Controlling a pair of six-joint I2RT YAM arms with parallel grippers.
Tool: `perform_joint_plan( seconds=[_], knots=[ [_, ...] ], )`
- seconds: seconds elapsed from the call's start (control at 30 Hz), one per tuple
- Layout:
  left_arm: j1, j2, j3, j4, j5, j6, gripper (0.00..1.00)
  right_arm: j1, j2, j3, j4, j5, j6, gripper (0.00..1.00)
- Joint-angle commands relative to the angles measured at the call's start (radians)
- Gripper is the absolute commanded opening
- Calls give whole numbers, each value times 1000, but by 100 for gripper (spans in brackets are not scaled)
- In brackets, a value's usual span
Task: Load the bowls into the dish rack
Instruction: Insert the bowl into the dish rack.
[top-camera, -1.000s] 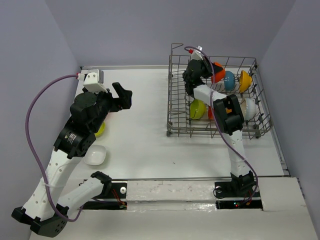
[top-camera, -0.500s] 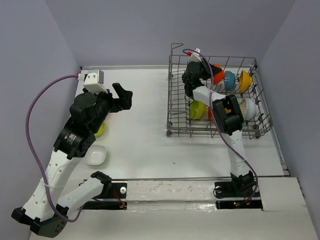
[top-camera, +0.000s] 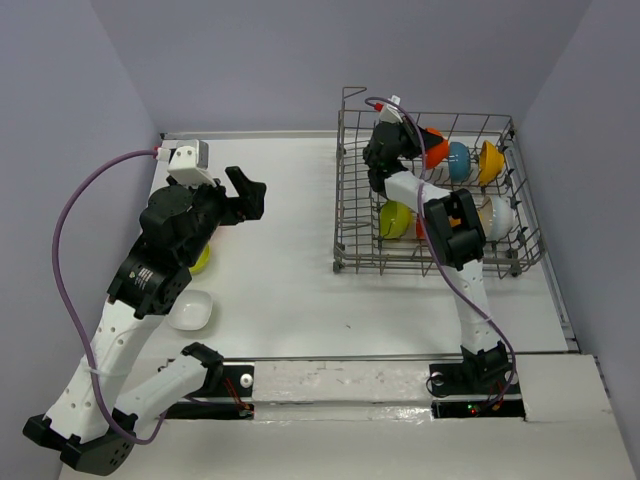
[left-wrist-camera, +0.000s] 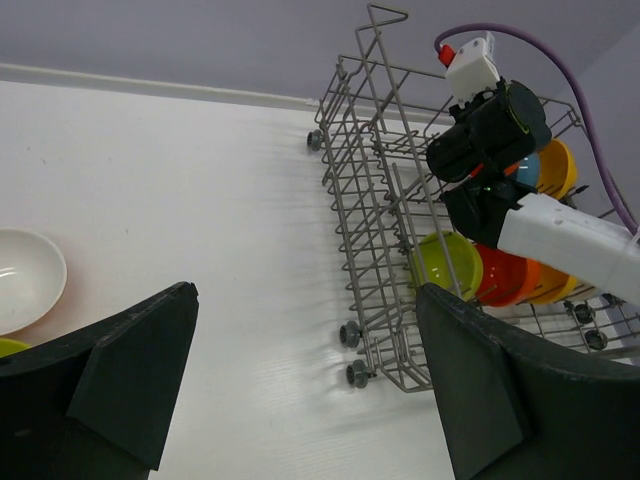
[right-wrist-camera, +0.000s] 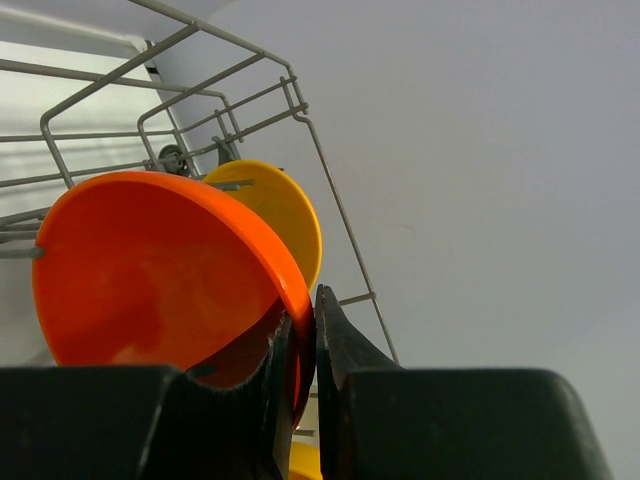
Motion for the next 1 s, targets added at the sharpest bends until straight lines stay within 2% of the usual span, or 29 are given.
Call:
perform_joint_plan(
  seconds=[0.0,0.4,0.6,0.97],
  knots=[
    [3,-11,-8,48,13,5,99,7,46,43,9,-6,29,14],
    [4,1,-3,50,25,4,99,7,62,40,8,-7,30,20],
    [3,1,-3,48,27,5,99,7,75,45,3,-9,30,31],
    [3,-1,-8,52,29,4,99,7,72,49,-26,-1,67,38]
  ],
)
